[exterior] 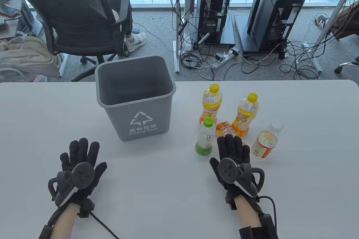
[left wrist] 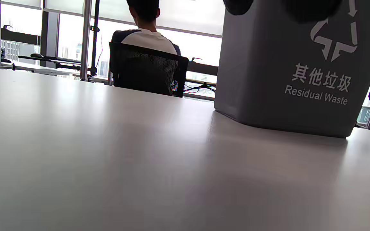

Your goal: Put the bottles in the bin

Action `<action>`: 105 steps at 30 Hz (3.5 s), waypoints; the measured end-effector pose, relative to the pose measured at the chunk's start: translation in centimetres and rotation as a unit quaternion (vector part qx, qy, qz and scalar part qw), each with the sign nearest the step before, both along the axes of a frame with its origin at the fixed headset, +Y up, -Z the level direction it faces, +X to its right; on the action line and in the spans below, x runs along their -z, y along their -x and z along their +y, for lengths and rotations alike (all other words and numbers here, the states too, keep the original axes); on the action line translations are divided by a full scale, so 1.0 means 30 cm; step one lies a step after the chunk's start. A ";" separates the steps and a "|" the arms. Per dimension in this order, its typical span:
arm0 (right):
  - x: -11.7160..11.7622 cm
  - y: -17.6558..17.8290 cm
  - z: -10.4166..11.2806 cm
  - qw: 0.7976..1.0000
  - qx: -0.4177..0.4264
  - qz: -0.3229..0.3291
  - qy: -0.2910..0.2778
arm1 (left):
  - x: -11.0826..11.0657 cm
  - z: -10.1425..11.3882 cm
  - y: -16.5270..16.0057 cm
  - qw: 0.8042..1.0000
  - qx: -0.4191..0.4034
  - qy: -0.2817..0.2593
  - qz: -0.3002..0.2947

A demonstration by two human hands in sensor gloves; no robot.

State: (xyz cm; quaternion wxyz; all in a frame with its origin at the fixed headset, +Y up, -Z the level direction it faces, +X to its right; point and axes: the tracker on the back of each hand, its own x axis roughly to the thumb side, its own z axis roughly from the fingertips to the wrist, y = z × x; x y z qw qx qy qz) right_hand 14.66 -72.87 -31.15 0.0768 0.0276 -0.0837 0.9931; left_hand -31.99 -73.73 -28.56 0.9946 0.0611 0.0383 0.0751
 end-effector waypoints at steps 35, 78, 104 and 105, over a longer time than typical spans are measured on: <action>0.012 -0.045 0.035 0.999 0.036 -0.026 -0.010 | 0.007 -0.008 0.044 1.000 -0.026 0.003 0.005; 0.270 0.234 0.553 0.997 -0.067 -0.005 -0.045 | 0.028 -0.032 0.033 0.999 -0.011 0.041 -0.009; 0.350 0.553 0.769 0.981 0.060 0.055 -0.179 | 0.022 -0.030 0.044 0.999 -0.025 0.037 -0.006; 0.361 0.572 0.741 0.983 0.056 0.059 -0.162 | 0.021 -0.028 0.044 0.999 -0.025 0.036 -0.006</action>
